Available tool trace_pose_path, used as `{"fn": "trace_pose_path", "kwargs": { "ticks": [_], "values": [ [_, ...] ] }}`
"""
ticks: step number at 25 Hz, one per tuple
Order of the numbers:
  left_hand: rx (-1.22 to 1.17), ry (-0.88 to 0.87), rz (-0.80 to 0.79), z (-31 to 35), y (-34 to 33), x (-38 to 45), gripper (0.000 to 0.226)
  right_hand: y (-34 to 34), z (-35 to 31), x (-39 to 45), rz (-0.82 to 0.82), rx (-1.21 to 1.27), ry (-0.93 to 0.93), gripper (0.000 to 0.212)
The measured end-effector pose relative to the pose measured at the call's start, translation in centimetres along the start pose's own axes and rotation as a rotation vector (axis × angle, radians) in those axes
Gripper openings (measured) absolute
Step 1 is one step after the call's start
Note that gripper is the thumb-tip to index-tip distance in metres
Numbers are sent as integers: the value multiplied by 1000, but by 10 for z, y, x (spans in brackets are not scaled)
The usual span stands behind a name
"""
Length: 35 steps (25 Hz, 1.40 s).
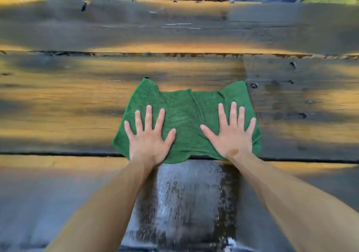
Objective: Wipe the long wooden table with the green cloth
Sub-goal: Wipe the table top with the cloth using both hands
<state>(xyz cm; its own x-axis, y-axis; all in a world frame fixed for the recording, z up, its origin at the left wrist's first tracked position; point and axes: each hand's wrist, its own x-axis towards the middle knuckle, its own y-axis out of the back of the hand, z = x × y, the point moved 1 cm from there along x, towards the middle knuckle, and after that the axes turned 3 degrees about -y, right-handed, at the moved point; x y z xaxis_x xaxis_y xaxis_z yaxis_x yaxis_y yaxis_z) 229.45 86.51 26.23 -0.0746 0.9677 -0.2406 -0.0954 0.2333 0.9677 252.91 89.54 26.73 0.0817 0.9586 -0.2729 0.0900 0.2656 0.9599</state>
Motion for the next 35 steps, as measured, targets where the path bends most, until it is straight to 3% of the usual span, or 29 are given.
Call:
{"fn": "trace_pose_path", "kwargs": {
  "ticks": [16, 21, 29, 35],
  "values": [
    [35, -32, -69, -13, -72, -321, 88, -73, 53, -311, -80, -10, 2, 95],
    [8, -70, -203, -8, -84, -392, 86, -95, 78, -396, -139, 30, -78, 95],
    [-58, 34, -301, 16, -76, -391, 77, -79, 100, -390, -261, 103, -170, 91],
    [-76, 82, -293, 47, -67, -341, 82, -70, 116, -334, -162, 86, -208, 94]
  ]
}}
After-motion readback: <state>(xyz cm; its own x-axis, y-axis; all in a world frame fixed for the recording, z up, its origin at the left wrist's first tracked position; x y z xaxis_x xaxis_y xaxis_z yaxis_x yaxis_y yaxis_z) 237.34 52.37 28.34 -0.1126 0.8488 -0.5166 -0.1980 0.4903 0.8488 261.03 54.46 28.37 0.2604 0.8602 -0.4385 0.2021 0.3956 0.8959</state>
